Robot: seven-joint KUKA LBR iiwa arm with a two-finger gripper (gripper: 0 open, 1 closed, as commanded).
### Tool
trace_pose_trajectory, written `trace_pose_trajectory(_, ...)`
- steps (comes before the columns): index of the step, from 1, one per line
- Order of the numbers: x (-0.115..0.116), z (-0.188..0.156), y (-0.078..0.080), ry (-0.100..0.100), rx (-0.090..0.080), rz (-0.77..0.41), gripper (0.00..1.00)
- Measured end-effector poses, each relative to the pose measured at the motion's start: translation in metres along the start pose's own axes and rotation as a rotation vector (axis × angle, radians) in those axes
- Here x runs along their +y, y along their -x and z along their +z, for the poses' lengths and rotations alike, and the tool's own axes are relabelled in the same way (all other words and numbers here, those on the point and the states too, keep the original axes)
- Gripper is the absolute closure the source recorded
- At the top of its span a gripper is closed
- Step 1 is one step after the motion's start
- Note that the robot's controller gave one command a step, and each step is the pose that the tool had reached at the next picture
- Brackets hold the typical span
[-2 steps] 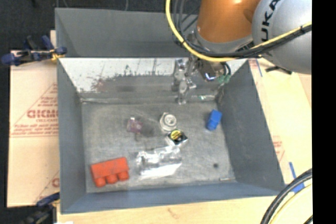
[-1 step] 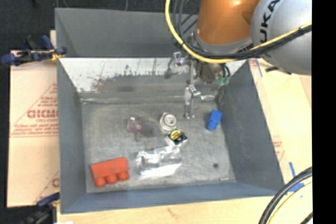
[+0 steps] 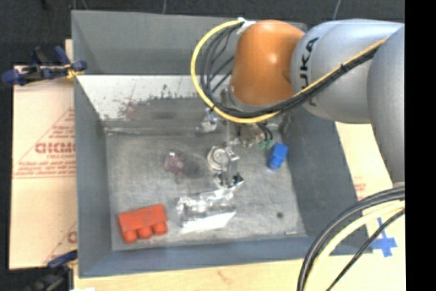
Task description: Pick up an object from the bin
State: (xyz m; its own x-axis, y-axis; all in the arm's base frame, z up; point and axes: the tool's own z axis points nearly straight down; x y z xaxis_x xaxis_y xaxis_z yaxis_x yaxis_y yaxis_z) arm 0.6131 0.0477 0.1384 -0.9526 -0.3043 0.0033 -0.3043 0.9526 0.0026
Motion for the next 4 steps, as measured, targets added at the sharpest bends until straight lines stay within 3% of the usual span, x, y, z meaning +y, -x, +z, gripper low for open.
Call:
trace_pose_trajectory(1, 0.030, 0.065, 0.031, -0.005, -0.012, -0.109, 0.00)
trace_pose_trajectory(2, 0.029, 0.061, 0.033, -0.005, -0.019, -0.106, 1.00)
trace_pose_trajectory(3, 0.029, 0.062, 0.031, -0.003, -0.009, -0.106, 0.00)
trace_pose_trajectory(4, 0.057, 0.062, 0.021, -0.005, -0.014, -0.133, 0.00)
